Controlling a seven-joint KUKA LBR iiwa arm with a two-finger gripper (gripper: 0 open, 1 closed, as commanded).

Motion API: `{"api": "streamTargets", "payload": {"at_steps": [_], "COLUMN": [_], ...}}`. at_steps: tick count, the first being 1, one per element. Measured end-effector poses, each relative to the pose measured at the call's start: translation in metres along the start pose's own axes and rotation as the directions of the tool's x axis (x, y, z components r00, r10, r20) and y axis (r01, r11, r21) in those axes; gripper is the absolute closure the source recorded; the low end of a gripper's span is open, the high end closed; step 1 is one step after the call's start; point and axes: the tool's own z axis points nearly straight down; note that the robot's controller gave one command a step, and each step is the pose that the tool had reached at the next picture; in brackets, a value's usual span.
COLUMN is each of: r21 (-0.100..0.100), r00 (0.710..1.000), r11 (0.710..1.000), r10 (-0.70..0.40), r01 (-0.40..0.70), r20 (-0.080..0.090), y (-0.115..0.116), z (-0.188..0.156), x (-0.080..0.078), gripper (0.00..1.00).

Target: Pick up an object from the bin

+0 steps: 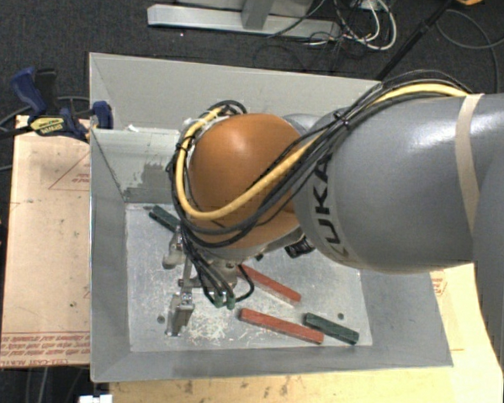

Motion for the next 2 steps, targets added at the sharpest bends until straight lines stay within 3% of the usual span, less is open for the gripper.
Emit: {"api": "streamTargets", "payload": {"at_steps": [1, 2], "r21": [-0.002, -0.004], "r00": [1.0, 1.0], "r11": [1.0, 1.0], "r10": [0.004, -0.013], "r01": [-0.004, 0.013], "r20": [0.007, 0.013], "y": [-0.001, -0.005], "z": [-0.004, 0.05], "x": [-0.002, -0.006], "gripper": [0.0, 0.0]}}
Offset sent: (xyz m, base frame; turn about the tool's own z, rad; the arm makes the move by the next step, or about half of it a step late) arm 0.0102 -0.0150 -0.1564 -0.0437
